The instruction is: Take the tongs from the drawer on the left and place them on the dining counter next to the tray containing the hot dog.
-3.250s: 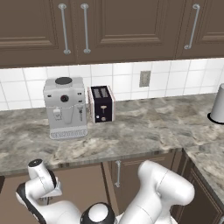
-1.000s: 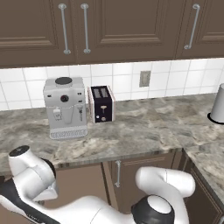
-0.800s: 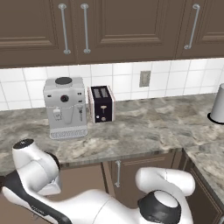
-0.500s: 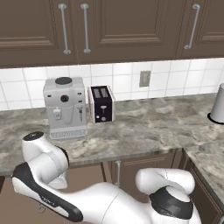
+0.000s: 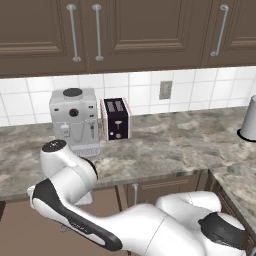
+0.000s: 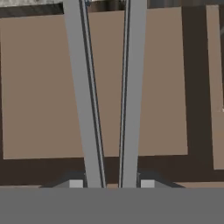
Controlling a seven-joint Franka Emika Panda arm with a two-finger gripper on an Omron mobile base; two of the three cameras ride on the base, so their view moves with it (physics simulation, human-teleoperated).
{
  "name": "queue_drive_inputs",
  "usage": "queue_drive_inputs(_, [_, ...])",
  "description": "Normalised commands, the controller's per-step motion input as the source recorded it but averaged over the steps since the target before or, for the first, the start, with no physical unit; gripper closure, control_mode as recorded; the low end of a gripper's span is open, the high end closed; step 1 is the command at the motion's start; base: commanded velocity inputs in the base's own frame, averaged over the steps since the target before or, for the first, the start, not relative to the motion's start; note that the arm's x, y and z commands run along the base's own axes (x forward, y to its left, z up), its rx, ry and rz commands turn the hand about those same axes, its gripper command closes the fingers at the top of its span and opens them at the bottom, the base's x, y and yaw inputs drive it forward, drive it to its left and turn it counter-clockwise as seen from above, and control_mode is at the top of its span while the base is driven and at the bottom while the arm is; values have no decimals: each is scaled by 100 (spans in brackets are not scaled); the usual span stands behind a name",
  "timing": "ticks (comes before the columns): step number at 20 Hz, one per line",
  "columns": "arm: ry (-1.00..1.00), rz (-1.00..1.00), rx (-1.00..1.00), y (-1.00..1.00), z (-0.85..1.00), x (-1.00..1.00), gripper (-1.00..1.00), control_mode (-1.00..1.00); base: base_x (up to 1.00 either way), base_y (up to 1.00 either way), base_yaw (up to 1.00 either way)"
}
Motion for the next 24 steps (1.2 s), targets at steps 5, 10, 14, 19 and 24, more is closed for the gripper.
queue_drive_inputs(5, [-1, 3, 3, -54, 58, -1, 100, -100, 0, 0, 0])
queue_drive_inputs(10, [-1, 2, 3, -67, 40, 0, 100, -100, 0, 0, 0])
queue_drive_inputs(14, [0, 0, 7, -62, 5, 6, 100, -100, 0, 0, 0])
queue_drive_inputs(19, [0, 0, 3, -64, 3, 21, 100, -100, 0, 0, 0])
queue_drive_inputs(24, [0, 0, 0, -69, 6, 28, 100, -100, 0, 0, 0])
